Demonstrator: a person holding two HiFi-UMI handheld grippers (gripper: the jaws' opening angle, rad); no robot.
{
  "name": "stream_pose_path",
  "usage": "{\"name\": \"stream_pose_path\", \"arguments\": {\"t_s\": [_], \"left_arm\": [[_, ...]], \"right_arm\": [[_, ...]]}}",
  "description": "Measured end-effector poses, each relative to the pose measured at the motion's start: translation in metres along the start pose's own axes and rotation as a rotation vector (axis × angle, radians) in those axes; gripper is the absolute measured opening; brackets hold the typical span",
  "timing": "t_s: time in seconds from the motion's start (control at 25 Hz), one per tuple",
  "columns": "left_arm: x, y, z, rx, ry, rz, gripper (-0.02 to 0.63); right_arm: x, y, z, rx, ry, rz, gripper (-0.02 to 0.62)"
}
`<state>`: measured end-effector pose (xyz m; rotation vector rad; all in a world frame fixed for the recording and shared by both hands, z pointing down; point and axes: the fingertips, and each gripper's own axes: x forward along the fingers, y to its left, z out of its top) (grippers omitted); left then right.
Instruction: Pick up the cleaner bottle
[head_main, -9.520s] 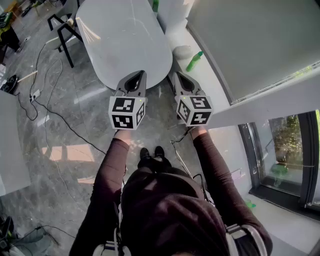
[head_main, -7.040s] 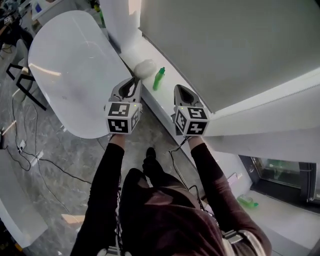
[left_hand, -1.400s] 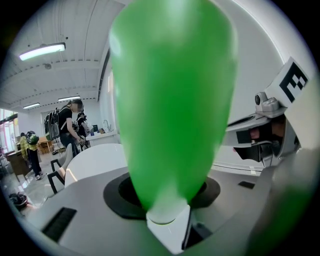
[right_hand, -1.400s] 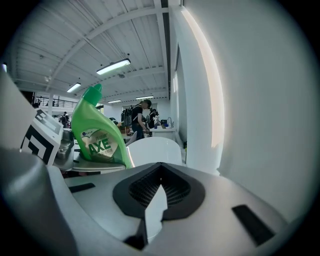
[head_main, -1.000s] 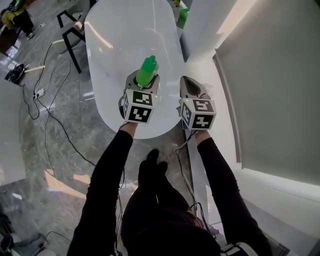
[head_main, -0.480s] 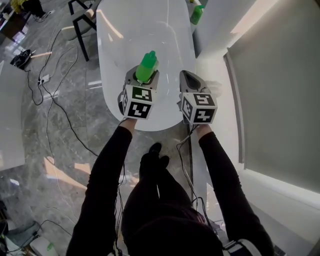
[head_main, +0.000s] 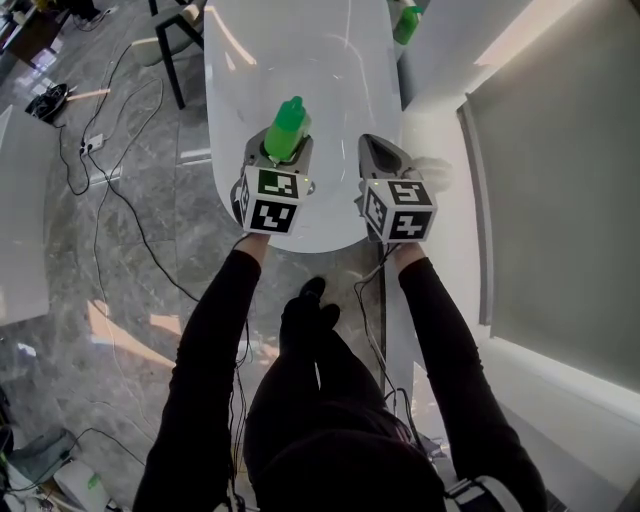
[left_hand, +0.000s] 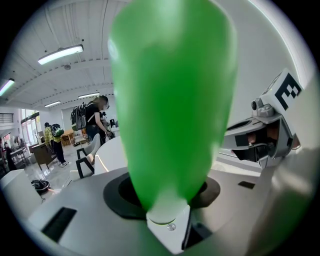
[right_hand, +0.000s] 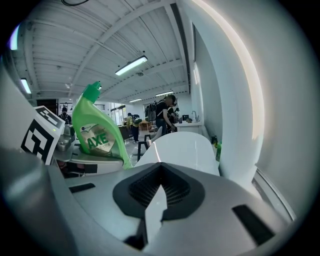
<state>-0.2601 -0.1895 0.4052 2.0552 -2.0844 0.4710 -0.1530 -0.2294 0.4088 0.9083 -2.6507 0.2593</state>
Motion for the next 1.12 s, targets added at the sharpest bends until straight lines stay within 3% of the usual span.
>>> {"name": "stream_pose_path", "arguments": {"t_s": [0.36, 1.12], "left_arm": [[-0.007, 0.007, -0.006, -0.016, 0.004, 0.015, 0.196], [-0.008, 0.012, -0.008, -0.021, 0.005, 0.015, 0.196]], "right_arm": [[0.006, 0.017, 0.001, -0.058, 0.006, 0.034, 0.002], [0.011, 0.018, -0.002, -0.049, 0.012, 0.034, 0.002]]}}
